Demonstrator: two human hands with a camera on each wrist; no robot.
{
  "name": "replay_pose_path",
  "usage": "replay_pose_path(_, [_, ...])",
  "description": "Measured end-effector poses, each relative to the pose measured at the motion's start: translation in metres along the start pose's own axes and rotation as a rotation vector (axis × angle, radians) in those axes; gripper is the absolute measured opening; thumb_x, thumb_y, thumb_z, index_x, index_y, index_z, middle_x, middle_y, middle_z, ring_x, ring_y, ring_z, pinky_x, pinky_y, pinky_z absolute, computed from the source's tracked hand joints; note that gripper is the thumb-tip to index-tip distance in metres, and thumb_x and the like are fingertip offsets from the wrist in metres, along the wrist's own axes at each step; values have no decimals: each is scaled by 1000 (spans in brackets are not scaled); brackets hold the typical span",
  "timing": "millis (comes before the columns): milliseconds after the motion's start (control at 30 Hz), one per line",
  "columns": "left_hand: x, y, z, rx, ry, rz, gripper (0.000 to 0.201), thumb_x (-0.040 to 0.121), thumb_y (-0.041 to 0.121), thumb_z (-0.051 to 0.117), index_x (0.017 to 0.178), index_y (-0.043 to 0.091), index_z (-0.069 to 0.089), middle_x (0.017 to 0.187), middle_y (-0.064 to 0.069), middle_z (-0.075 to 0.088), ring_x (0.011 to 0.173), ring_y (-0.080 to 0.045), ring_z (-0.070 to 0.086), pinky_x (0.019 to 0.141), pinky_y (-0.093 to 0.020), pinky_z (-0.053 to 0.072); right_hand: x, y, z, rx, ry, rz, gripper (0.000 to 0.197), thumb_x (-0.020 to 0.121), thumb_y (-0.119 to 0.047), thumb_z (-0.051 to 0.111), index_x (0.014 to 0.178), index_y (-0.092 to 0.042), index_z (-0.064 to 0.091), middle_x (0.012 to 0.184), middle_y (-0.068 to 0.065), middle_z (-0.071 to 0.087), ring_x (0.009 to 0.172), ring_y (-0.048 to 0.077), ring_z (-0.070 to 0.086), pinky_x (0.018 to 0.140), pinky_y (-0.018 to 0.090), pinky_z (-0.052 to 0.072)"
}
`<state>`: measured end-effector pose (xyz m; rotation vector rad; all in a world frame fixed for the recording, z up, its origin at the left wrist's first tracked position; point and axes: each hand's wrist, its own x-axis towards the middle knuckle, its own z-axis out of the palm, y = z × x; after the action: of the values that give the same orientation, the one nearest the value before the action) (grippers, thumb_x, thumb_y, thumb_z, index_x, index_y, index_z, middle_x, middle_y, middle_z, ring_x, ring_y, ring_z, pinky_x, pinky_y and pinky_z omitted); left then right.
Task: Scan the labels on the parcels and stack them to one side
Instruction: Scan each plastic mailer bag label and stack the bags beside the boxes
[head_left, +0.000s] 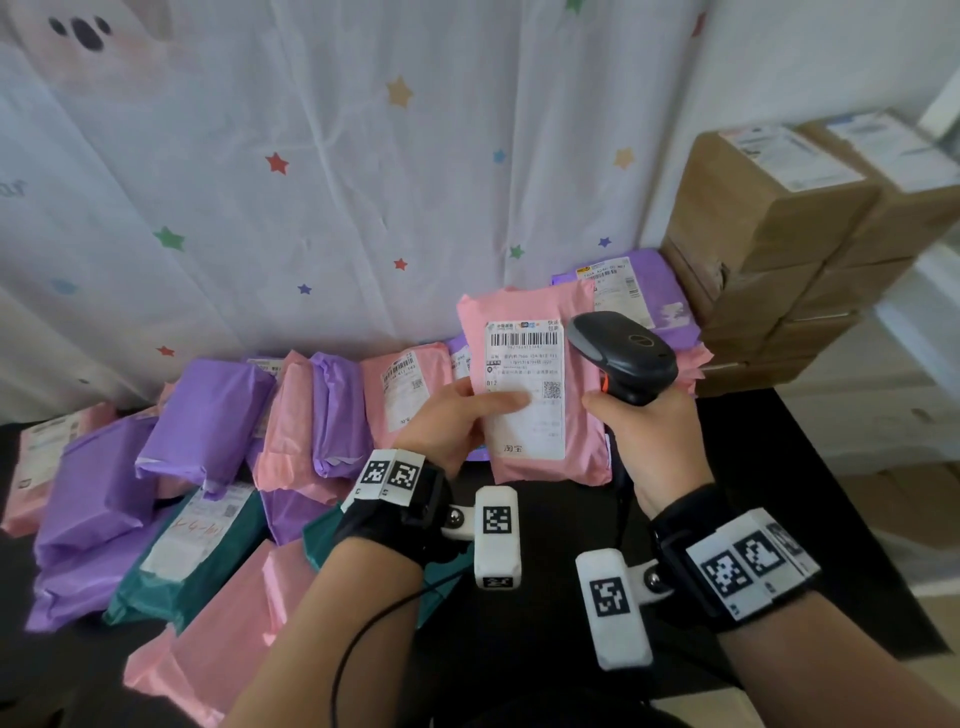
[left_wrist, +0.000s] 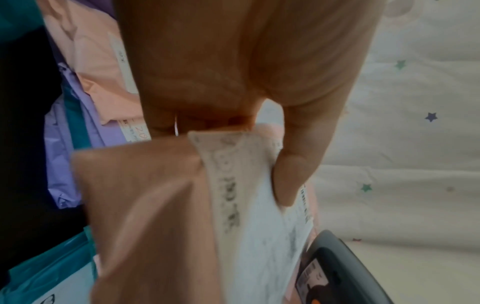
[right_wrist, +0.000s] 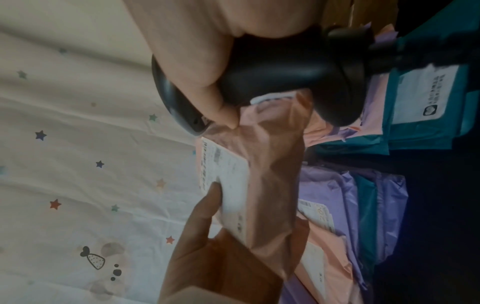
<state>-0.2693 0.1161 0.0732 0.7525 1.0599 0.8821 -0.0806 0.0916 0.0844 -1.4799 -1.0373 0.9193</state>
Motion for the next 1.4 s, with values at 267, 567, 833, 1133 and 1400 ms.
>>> replay_pose_path(267, [1,3,-8,126,271,135,38,75,3,75,111,3,66,107,-11,72,100,-31,68,92,-50,52,-3,-4,1,-51,-29,-55,13,83,-15,75,95,-14,70,89,6,72,89,20,67,82,35,52])
replay_pose_path(567, [-2,3,-4,128,485,250,30,79,-3,70,107,4,65,104,-12,72,91,-26,70,79,-42,58,-15,-2,11,76,-235,28,5,84,-16,76,85,-19,72,58,-3,66,55,6,62,51,23,54])
replay_pose_path(833, [-6,2,-5,220,541,264,24,80,7,72,102,12,65,97,-3,72,86,-18,70,72,-33,59,-19,-3,9,60,-279,41,6,84,-18,76,87,-21,72,59,-4,68,54,5,62,50,21,54])
replay_pose_path(1133, [-6,2,-5,254,552,251,21,80,8,72,99,13,64,97,-2,72,87,-19,70,75,-37,59,-19,-5,7,64,-278,23,6,84,-16,76,87,-21,72,60,-2,68,55,7,63,51,22,55])
replay_pose_path(1400, [1,17,12,202,539,285,19,83,7,68,101,9,66,98,-8,72,89,-28,70,80,-51,57,-11,-6,-7,80,-221,-10,3,84,-16,76,84,-18,74,62,1,69,57,10,64,56,26,57])
